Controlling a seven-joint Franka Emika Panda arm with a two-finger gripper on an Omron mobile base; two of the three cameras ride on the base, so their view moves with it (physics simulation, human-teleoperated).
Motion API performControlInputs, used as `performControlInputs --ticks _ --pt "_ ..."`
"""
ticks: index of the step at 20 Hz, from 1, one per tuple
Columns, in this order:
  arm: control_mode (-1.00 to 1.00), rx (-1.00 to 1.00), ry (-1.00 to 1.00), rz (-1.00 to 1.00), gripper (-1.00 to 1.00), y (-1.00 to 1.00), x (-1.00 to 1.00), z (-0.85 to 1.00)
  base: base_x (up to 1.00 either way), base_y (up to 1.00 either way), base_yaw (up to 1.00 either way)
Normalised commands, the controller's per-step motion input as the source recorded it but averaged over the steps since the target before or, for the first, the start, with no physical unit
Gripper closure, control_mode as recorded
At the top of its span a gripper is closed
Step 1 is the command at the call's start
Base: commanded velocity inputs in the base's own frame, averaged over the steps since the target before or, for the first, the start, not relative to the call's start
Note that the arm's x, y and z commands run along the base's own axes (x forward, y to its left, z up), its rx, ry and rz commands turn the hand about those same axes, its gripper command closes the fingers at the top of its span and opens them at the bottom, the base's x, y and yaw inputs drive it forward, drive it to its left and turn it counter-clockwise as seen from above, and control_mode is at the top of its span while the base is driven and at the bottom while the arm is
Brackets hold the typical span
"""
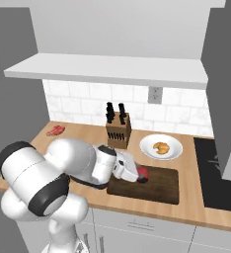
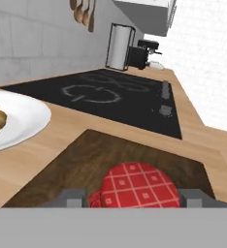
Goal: From the different types of pastries on the counter, select a croissant and place it on the cutting board. Then retrieve a jar of jam from the cabinet and place it alongside the croissant on the cutting board.
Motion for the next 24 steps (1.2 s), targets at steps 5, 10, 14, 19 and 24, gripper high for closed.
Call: performControlInputs --ticks 5,10,14,19,24 --pt "-1.00 0.00 0.00 0.00 -1.00 0.00 0.00 -0.17 0.00 0.00 0.00" --pt "-1.00 0.00 -0.02 -0.01 -1.00 0.04 -0.06 0.08 0.00 0.00 0.00" --pt "-1.00 -0.02 -0.11 0.00 -1.00 0.08 -0.29 0.66 0.00 0.00 0.00" --pt "-1.00 0.00 -0.06 0.02 -1.00 0.00 -0.20 0.72 0.00 0.00 0.00" --pt "-1.00 0.00 0.05 0.19 -1.00 -0.22 0.01 0.61 0.00 0.00 0.00"
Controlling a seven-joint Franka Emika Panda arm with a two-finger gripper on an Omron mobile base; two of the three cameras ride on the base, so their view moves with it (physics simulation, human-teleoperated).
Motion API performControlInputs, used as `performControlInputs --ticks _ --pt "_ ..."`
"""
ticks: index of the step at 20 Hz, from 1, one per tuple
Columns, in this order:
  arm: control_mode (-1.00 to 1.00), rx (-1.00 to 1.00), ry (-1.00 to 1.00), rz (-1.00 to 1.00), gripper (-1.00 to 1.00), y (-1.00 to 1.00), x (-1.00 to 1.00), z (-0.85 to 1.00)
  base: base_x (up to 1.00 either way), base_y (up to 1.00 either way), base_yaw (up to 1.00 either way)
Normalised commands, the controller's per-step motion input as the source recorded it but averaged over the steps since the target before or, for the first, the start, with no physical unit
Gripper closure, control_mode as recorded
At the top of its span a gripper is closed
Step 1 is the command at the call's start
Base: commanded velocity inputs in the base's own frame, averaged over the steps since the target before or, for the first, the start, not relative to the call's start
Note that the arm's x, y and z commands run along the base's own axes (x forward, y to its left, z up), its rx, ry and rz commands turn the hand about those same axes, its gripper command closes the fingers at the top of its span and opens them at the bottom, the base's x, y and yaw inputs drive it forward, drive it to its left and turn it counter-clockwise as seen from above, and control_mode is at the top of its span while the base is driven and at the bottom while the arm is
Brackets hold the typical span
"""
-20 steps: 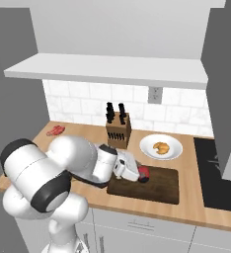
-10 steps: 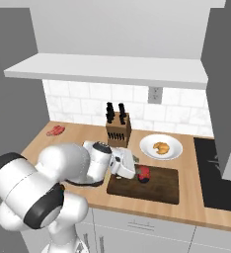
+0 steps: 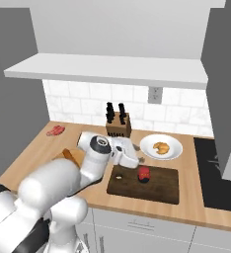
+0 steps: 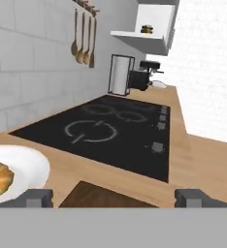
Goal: From the different types of pastries on the counter, select a croissant and place it on the cutting board. Then retrieve a jar of jam from the cabinet and place it alongside the croissant on the cutting board.
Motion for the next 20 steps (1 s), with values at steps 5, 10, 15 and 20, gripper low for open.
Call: performControlInputs --ticks 5,10,15,20 --pt "-1.00 0.11 0.34 0.32 -1.00 -0.26 0.06 0.40 0.00 0.00 0.00" --pt "-1.00 0.09 0.58 0.34 -1.00 -0.05 0.29 0.14 0.00 0.00 0.00" --pt "-1.00 -0.05 0.31 0.29 -1.00 -0.07 0.48 0.00 0.00 0.00 0.00" --pt "-1.00 -0.03 0.12 0.33 -1.00 -0.27 0.49 0.00 0.00 0.00 0.00"
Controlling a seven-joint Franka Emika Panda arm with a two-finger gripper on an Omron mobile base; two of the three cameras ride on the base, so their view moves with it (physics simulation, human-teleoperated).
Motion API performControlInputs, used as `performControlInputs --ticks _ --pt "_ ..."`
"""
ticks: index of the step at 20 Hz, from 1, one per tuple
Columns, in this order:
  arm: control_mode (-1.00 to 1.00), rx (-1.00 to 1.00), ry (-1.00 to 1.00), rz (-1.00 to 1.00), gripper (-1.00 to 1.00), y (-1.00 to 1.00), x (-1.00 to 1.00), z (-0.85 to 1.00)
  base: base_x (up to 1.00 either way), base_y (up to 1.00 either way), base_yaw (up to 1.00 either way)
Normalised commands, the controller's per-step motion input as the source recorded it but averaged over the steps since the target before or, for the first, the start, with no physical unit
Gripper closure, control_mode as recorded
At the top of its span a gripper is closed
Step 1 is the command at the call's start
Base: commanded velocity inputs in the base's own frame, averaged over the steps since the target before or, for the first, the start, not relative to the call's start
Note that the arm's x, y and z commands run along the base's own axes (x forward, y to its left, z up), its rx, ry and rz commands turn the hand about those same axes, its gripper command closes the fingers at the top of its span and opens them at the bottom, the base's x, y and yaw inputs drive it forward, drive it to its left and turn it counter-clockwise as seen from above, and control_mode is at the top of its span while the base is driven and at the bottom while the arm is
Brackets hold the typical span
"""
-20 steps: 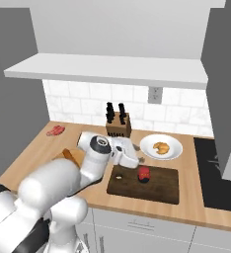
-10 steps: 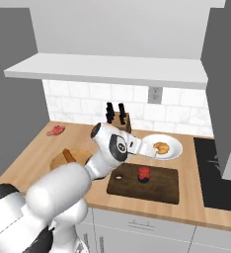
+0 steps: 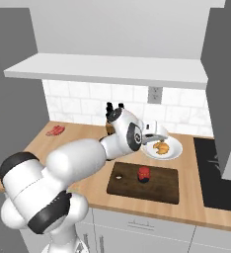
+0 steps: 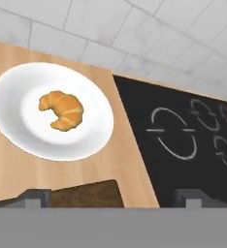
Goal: From the different types of pastries on the counter, select a croissant and place it on the cutting board. Then retrieve a jar of jam from the cabinet and place it alongside the croissant on the cutting board.
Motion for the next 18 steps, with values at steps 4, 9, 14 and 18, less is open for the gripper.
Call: performControlInputs --ticks 4,9,14,18 --pt "-1.00 0.11 0.28 0.33 -1.00 -0.24 0.44 -0.01 0.00 0.00 0.00" --pt "-1.00 0.17 0.47 0.19 -1.00 -0.06 0.70 -0.08 0.00 0.00 0.00" --pt "-1.00 0.04 0.28 0.10 -1.00 0.00 0.54 0.00 0.00 0.00 0.00" --pt "-1.00 0.05 0.21 0.10 -1.00 -0.04 0.39 -0.10 0.00 0.00 0.00"
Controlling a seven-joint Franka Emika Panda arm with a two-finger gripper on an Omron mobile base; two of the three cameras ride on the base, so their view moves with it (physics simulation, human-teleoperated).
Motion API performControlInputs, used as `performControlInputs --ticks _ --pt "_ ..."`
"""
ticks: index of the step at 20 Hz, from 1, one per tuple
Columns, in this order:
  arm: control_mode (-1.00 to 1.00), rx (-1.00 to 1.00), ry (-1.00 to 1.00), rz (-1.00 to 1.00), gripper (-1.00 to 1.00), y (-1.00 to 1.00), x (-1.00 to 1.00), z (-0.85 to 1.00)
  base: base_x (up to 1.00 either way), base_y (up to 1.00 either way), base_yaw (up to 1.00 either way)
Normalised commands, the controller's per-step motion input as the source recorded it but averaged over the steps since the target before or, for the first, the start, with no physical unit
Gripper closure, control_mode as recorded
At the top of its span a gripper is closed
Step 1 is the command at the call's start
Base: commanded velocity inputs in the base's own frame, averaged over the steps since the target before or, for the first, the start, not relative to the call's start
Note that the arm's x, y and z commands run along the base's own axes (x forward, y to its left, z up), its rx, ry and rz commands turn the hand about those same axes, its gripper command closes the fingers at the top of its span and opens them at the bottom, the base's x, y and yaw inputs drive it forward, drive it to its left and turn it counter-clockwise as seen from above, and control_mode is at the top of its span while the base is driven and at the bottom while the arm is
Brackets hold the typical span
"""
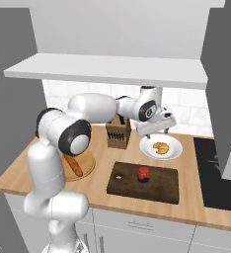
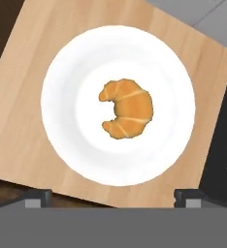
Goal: From the different types of pastries on the counter, select a croissant and place it on the cutting board. Then retrieve a jar of jam from the cabinet and place it alongside the croissant on the cutting board.
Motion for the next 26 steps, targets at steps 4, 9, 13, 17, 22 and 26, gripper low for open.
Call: performControlInputs --ticks 4,9,13,17,22,26 --pt "-1.00 0.10 0.19 0.07 -1.00 -0.13 0.39 -0.40 0.00 0.00 0.00" --pt "-1.00 0.01 0.02 0.04 -1.00 -0.14 0.32 -0.45 0.00 0.00 0.00" --pt "-1.00 0.00 -0.01 0.05 -1.00 -0.07 0.33 -0.55 0.00 0.00 0.00" --pt "-1.00 0.00 0.00 0.05 -1.00 0.00 0.33 -0.65 0.00 0.00 0.00" --pt "-1.00 0.00 0.00 0.00 -1.00 -0.02 0.13 -0.50 0.00 0.00 0.00" --pt "-1.00 0.00 0.04 0.00 -1.00 -0.08 0.00 -0.52 0.00 0.00 0.00"
